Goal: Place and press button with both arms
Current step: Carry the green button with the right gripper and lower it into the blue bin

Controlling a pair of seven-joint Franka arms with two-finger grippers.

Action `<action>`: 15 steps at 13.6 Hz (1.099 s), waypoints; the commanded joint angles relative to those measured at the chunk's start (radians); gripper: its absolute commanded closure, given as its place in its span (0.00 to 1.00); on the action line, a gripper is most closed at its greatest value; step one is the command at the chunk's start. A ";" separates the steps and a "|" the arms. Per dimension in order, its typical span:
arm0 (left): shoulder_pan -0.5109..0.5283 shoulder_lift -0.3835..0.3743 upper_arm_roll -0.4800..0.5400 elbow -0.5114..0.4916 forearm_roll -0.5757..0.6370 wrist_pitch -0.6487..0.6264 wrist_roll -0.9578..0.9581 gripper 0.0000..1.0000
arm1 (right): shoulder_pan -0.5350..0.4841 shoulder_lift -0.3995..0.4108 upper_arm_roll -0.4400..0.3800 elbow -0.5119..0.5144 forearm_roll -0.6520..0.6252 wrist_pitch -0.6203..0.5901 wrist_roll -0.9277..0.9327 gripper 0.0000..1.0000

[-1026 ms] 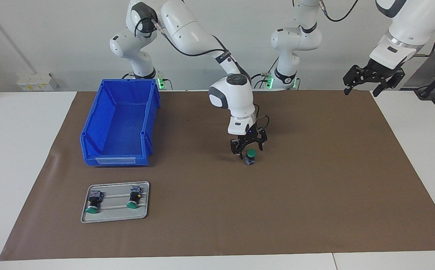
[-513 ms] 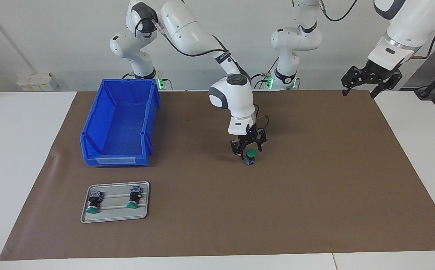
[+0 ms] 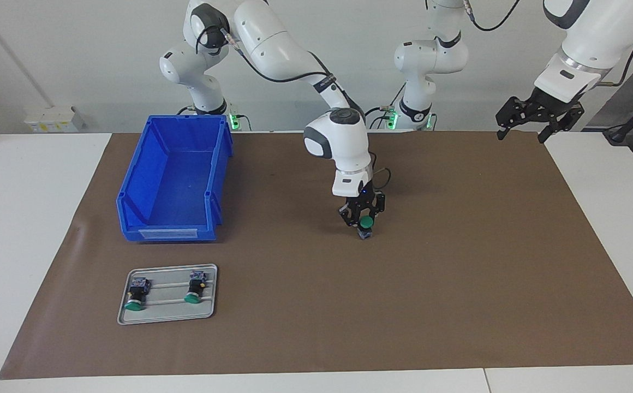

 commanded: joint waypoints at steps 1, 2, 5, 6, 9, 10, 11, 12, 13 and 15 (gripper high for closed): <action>0.008 -0.031 -0.007 -0.036 -0.008 0.016 -0.008 0.00 | -0.017 -0.001 -0.005 0.019 -0.029 -0.015 -0.013 1.00; 0.008 -0.031 -0.007 -0.036 -0.008 0.016 -0.008 0.00 | -0.022 -0.012 -0.008 0.019 -0.026 -0.036 -0.013 1.00; 0.011 -0.031 -0.006 -0.036 -0.008 0.016 -0.008 0.00 | -0.071 -0.105 -0.012 0.016 -0.024 -0.143 -0.016 1.00; 0.009 -0.031 -0.006 -0.036 -0.008 0.016 -0.008 0.00 | -0.098 -0.153 -0.012 0.015 -0.024 -0.188 -0.016 1.00; 0.009 -0.031 -0.007 -0.036 -0.008 0.016 -0.008 0.00 | -0.170 -0.263 -0.017 0.007 -0.030 -0.352 -0.042 1.00; 0.009 -0.031 -0.006 -0.036 -0.008 0.016 -0.008 0.00 | -0.197 -0.300 -0.020 0.004 -0.038 -0.415 -0.042 1.00; 0.009 -0.031 -0.006 -0.036 -0.008 0.016 -0.008 0.00 | -0.232 -0.335 -0.020 0.001 -0.064 -0.456 -0.044 1.00; 0.009 -0.031 -0.006 -0.036 -0.008 0.016 -0.008 0.00 | -0.285 -0.377 -0.018 -0.014 -0.067 -0.481 -0.056 1.00; 0.009 -0.031 -0.006 -0.036 -0.008 0.016 -0.008 0.00 | -0.333 -0.426 -0.018 -0.048 -0.067 -0.496 -0.091 1.00; 0.009 -0.031 -0.007 -0.036 -0.008 0.018 -0.008 0.00 | -0.445 -0.525 -0.017 -0.153 -0.066 -0.520 -0.218 1.00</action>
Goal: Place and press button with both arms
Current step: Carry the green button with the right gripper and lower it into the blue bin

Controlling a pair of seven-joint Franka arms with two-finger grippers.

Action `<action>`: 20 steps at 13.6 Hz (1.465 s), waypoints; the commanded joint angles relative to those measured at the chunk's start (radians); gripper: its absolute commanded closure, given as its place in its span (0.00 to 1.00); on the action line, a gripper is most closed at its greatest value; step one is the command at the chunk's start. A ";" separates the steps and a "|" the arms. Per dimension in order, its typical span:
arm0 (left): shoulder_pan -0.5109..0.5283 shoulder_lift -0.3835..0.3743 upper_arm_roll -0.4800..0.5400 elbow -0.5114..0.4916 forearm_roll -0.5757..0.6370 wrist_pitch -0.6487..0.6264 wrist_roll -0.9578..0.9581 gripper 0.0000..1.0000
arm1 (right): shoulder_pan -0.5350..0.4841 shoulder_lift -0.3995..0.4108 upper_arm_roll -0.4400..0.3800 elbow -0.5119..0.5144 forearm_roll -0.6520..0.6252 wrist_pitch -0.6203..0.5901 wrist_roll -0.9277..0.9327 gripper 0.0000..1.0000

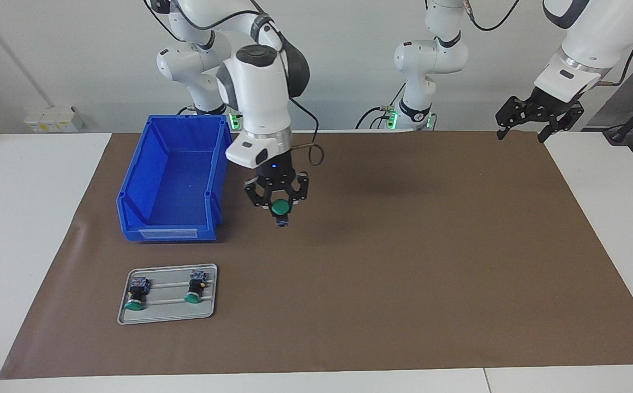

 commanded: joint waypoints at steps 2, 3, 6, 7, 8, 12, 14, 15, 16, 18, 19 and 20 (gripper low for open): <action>0.009 -0.031 -0.005 -0.036 -0.008 0.016 -0.008 0.00 | -0.212 -0.196 0.016 -0.266 -0.008 -0.001 -0.212 1.00; 0.009 -0.031 -0.005 -0.036 -0.008 0.016 -0.008 0.00 | -0.263 -0.222 0.014 -0.310 -0.008 -0.003 -0.266 1.00; 0.009 -0.031 -0.005 -0.036 -0.008 0.016 -0.008 0.00 | -0.387 -0.316 0.016 -0.490 -0.003 0.043 -0.395 1.00; 0.009 -0.031 -0.005 -0.036 -0.008 0.016 -0.008 0.00 | -0.398 -0.358 0.014 -0.559 -0.003 0.068 -0.402 1.00; 0.009 -0.031 -0.005 -0.036 -0.008 0.016 -0.008 0.00 | -0.412 -0.392 0.014 -0.628 -0.003 0.107 -0.402 1.00; 0.009 -0.031 -0.005 -0.036 -0.008 0.016 -0.008 0.00 | -0.440 -0.449 0.014 -0.822 0.005 0.305 -0.392 1.00; 0.009 -0.031 -0.007 -0.036 -0.008 0.016 -0.008 0.00 | -0.441 -0.426 0.014 -0.867 0.024 0.400 -0.399 1.00; 0.009 -0.031 -0.005 -0.036 -0.008 0.015 -0.008 0.00 | -0.440 -0.414 0.014 -0.896 0.040 0.458 -0.399 1.00; 0.009 -0.031 -0.005 -0.036 -0.008 0.016 -0.008 0.00 | -0.440 -0.396 0.014 -0.913 0.054 0.508 -0.399 1.00; 0.009 -0.031 -0.005 -0.036 -0.008 0.015 -0.008 0.00 | -0.440 -0.367 0.014 -0.926 0.073 0.555 -0.400 1.00; 0.009 -0.031 -0.007 -0.036 -0.008 0.016 -0.008 0.00 | -0.438 -0.353 0.014 -0.926 0.089 0.568 -0.400 1.00; 0.009 -0.031 -0.007 -0.036 -0.008 0.016 -0.008 0.00 | -0.436 -0.341 0.014 -0.926 0.106 0.572 -0.402 1.00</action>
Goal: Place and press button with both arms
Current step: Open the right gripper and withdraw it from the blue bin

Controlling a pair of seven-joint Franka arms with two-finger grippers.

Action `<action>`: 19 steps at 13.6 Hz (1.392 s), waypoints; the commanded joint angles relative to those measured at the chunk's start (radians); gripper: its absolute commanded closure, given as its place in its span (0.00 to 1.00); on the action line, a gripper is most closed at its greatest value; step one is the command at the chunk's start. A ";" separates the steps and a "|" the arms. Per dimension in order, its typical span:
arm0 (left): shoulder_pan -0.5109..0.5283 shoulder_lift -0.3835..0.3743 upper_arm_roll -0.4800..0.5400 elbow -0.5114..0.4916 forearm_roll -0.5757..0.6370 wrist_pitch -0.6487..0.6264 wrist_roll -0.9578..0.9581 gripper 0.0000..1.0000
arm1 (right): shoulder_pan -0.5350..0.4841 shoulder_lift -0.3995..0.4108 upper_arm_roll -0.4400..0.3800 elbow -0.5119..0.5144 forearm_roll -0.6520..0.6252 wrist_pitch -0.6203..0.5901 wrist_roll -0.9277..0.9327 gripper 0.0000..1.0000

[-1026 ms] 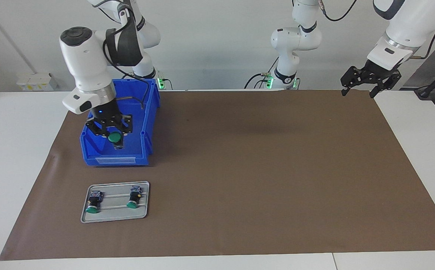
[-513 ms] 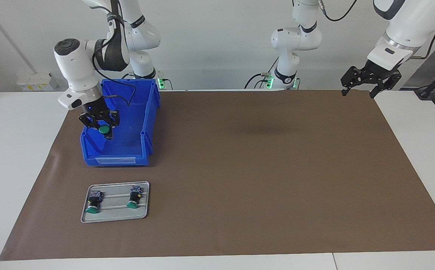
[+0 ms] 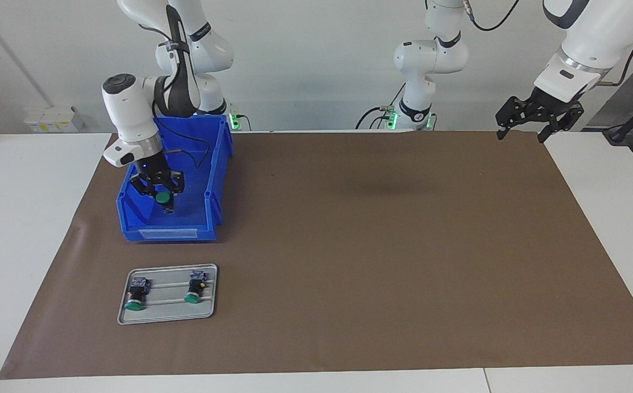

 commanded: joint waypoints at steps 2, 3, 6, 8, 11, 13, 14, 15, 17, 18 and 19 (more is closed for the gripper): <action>0.009 -0.031 -0.007 -0.036 -0.008 0.016 -0.008 0.00 | -0.013 0.028 0.015 -0.007 0.047 0.036 -0.011 1.00; 0.009 -0.031 -0.005 -0.036 -0.008 0.016 -0.008 0.00 | -0.013 0.036 0.015 -0.005 0.047 0.034 -0.022 1.00; 0.009 -0.031 -0.005 -0.036 -0.008 0.016 -0.008 0.00 | -0.019 0.051 0.015 -0.002 0.047 0.034 -0.028 0.45; 0.009 -0.031 -0.007 -0.036 -0.008 0.016 -0.008 0.00 | -0.019 0.055 0.015 0.005 0.049 0.028 -0.026 0.07; 0.009 -0.031 -0.005 -0.036 -0.006 0.016 -0.008 0.00 | -0.016 0.043 0.015 0.083 0.049 -0.068 -0.022 0.00; 0.009 -0.031 -0.005 -0.036 -0.008 0.016 -0.008 0.00 | -0.017 0.031 0.015 0.200 0.049 -0.238 -0.019 0.00; 0.009 -0.031 -0.005 -0.036 -0.008 0.015 -0.008 0.00 | -0.019 0.033 0.015 0.261 0.049 -0.316 -0.016 0.00; 0.009 -0.031 -0.005 -0.036 -0.008 0.016 -0.008 0.00 | -0.019 0.033 0.015 0.318 0.049 -0.381 -0.008 0.00; 0.009 -0.031 -0.005 -0.036 -0.008 0.016 -0.008 0.00 | -0.011 0.034 0.015 0.416 0.033 -0.487 0.022 0.00; 0.009 -0.031 -0.007 -0.036 -0.008 0.016 -0.008 0.00 | -0.008 0.039 0.015 0.465 0.029 -0.536 0.053 0.00; 0.009 -0.031 -0.005 -0.036 -0.008 0.016 -0.008 0.00 | -0.006 0.046 0.017 0.525 0.003 -0.594 0.079 0.00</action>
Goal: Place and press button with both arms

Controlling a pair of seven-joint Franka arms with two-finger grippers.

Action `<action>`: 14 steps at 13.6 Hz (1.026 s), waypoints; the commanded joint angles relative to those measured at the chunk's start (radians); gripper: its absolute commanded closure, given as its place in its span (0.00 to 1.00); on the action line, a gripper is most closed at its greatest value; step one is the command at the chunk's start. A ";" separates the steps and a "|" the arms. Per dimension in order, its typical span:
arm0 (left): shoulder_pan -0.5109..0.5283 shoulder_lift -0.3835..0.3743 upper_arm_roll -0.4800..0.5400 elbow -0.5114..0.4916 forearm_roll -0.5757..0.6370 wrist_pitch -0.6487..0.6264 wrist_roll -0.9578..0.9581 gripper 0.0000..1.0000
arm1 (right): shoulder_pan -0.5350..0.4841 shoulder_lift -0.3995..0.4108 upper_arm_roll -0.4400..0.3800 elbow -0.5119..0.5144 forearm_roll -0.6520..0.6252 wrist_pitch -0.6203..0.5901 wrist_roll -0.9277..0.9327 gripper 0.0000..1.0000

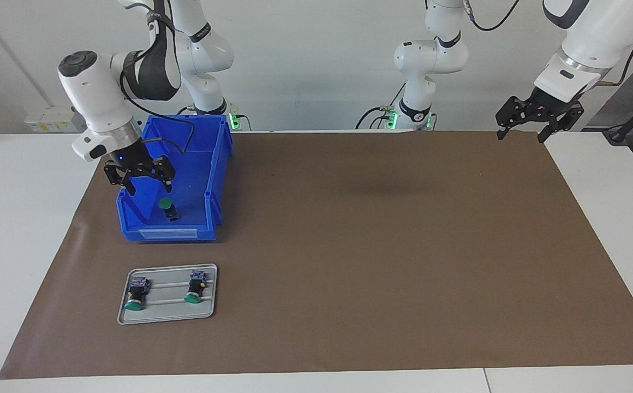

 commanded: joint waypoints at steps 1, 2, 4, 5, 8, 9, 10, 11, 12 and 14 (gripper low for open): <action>0.009 -0.031 -0.005 -0.036 -0.008 0.016 -0.008 0.00 | -0.006 0.039 0.016 0.174 -0.061 -0.166 0.066 0.00; 0.009 -0.031 -0.007 -0.036 -0.008 0.016 -0.008 0.00 | -0.006 0.065 0.016 0.252 -0.068 -0.246 0.083 0.00; 0.009 -0.031 -0.005 -0.036 -0.008 0.016 -0.008 0.00 | -0.007 0.119 0.018 0.434 -0.068 -0.428 0.134 0.00; 0.009 -0.031 -0.005 -0.036 -0.008 0.016 -0.008 0.00 | -0.010 0.137 0.018 0.517 -0.067 -0.508 0.140 0.00; 0.009 -0.031 -0.007 -0.036 -0.008 0.016 -0.008 0.00 | -0.012 0.141 0.019 0.607 -0.071 -0.630 0.131 0.00; 0.009 -0.031 -0.007 -0.036 -0.008 0.016 -0.008 0.00 | -0.006 0.125 0.019 0.572 -0.080 -0.622 0.133 0.00; 0.009 -0.031 -0.005 -0.036 -0.008 0.016 -0.008 0.00 | 0.001 0.114 0.022 0.549 -0.105 -0.598 0.130 0.00; 0.009 -0.031 -0.007 -0.036 -0.008 0.016 -0.008 0.00 | 0.010 0.111 0.022 0.547 -0.114 -0.604 0.131 0.00; 0.009 -0.031 -0.005 -0.036 -0.008 0.016 -0.008 0.00 | 0.010 0.108 0.022 0.541 -0.109 -0.607 0.137 0.00; 0.009 -0.031 -0.005 -0.036 -0.008 0.016 -0.008 0.00 | 0.008 0.107 0.022 0.541 -0.100 -0.610 0.131 0.00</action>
